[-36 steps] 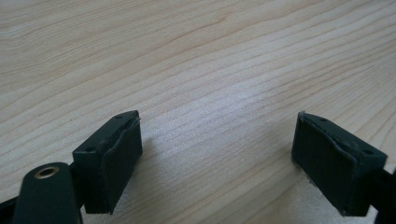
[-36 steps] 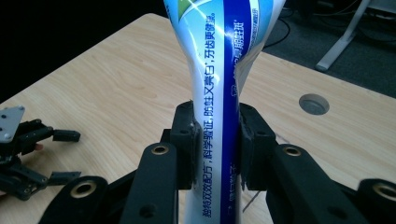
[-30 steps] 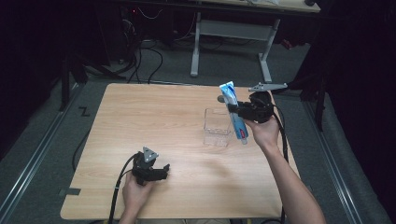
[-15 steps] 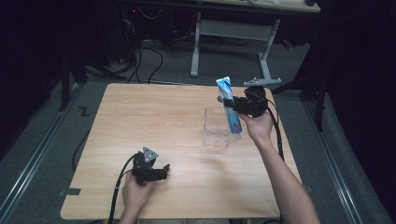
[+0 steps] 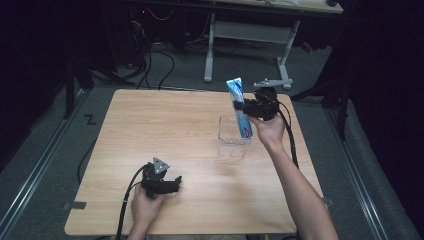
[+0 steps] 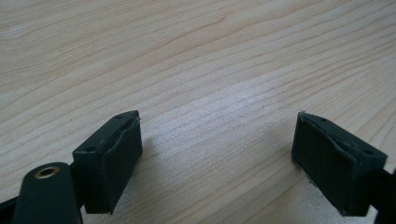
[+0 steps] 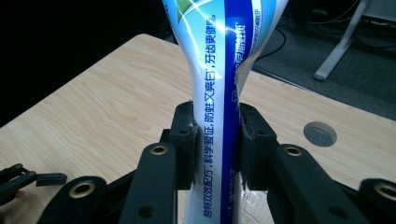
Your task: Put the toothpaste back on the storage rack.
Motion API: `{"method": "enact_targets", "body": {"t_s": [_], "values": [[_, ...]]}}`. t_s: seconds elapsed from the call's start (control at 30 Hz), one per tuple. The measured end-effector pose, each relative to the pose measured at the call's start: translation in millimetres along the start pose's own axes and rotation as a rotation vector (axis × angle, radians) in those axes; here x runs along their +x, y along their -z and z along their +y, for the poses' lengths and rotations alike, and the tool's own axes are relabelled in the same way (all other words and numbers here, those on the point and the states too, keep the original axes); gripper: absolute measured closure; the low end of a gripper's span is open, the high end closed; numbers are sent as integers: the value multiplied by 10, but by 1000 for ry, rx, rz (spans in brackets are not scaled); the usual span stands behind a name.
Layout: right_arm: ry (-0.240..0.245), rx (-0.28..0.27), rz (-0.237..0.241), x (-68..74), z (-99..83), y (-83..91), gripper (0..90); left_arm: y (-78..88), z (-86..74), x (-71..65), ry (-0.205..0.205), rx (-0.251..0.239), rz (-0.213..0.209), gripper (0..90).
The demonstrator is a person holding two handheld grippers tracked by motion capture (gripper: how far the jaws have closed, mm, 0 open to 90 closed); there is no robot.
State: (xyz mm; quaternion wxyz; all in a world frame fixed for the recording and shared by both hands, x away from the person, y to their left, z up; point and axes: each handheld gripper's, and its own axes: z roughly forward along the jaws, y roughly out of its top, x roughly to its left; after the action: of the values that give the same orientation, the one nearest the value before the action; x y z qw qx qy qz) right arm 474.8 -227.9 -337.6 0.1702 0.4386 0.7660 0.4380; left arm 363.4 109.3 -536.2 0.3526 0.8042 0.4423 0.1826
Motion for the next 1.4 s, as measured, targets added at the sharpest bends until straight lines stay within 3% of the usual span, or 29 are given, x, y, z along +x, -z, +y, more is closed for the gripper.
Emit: {"method": "enact_targets", "body": {"t_s": [0.6, 1.4], "values": [[8, 27, -28, -16, 31, -175, 706, 0, 0, 0, 0, 0, 0, 166], [5, 52, -51, -93, -140, -232, 704, 0, 0, -1, 1, -1, 1, 166]]}}
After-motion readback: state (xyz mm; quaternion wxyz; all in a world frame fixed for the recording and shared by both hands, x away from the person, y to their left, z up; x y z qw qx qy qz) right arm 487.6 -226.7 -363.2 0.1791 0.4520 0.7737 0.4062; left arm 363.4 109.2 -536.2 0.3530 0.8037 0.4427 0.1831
